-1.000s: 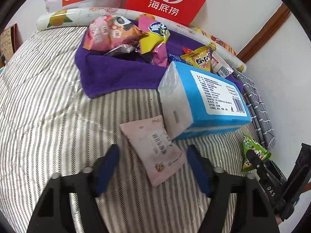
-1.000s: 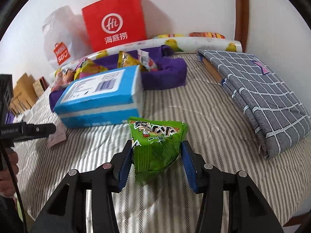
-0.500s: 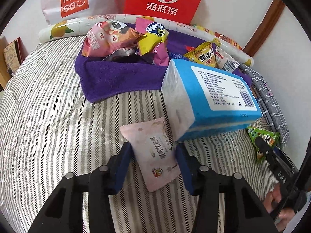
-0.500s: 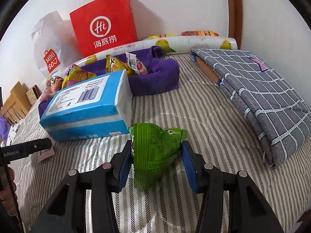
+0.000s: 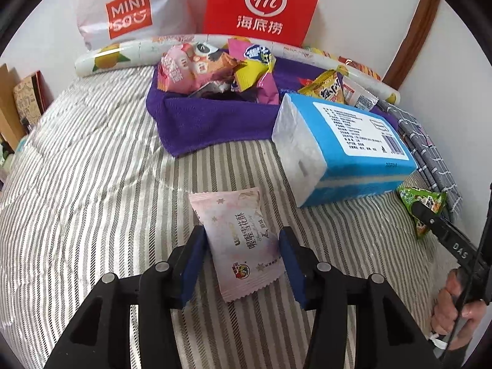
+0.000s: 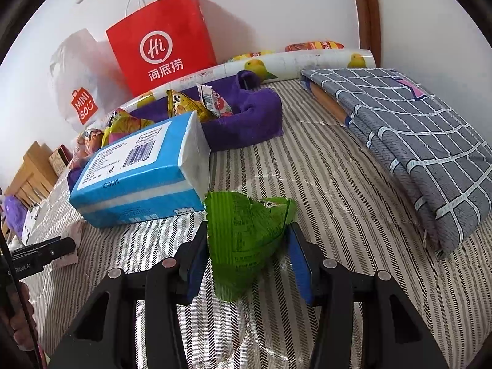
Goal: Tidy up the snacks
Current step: 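Grasp the green chips bag with the right tool while the left grasps the pink-white wipe packet, then carry the green bag with the right tool while the left carries the wipe packet to the towel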
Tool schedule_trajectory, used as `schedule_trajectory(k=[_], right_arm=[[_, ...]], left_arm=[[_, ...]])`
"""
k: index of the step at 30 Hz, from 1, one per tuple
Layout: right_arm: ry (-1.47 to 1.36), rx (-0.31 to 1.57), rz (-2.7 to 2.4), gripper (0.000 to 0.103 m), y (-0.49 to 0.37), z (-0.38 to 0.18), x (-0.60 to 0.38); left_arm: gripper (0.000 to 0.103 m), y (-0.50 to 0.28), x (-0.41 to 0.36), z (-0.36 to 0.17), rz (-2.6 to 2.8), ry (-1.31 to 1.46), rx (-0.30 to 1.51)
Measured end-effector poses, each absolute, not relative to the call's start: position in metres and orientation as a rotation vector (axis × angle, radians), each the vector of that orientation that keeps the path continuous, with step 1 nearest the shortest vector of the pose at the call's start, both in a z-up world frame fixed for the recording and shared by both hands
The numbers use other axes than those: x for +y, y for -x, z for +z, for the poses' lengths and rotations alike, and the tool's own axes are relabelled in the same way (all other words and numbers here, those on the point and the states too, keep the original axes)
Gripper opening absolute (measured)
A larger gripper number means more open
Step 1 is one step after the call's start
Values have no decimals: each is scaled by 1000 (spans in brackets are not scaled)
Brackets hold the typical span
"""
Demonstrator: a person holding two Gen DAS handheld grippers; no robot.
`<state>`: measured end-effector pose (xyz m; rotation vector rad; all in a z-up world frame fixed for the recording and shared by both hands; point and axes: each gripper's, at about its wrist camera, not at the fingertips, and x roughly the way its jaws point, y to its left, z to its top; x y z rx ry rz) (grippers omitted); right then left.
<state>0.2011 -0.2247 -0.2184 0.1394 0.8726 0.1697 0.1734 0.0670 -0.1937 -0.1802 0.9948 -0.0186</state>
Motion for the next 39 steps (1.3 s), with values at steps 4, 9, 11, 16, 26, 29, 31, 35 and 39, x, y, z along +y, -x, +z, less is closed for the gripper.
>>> schedule_trajectory(k=[4, 9, 11, 16, 26, 29, 31, 35, 39], right_arm=[[-149, 884, 175, 49, -202, -219, -227], [-130, 887, 168, 49, -202, -219, -224], [-120, 889, 165, 49, -202, -220, -223], [-110, 891, 161, 49, -203, -220, -222], [-81, 903, 153, 50, -205, -221, -218], [-64, 903, 146, 50, -204, -221, -216], [-58, 904, 143, 50, -204, -221, -215], [-52, 901, 141, 50, -205, -221, -215], [-53, 892, 145, 48, -203, -220, -216]], left_arm=[[48, -174, 59, -196, 5, 121, 960], [49, -179, 54, -197, 34, 68, 960], [49, -180, 52, -198, 42, 53, 962], [49, -179, 55, -198, 31, 82, 955], [35, -174, 77, -197, 6, 228, 924], [33, -170, 90, -198, -20, 311, 913], [33, -167, 93, -195, -13, 315, 915], [33, -160, 97, -186, -18, 332, 905], [33, -156, 96, -178, -25, 333, 906]])
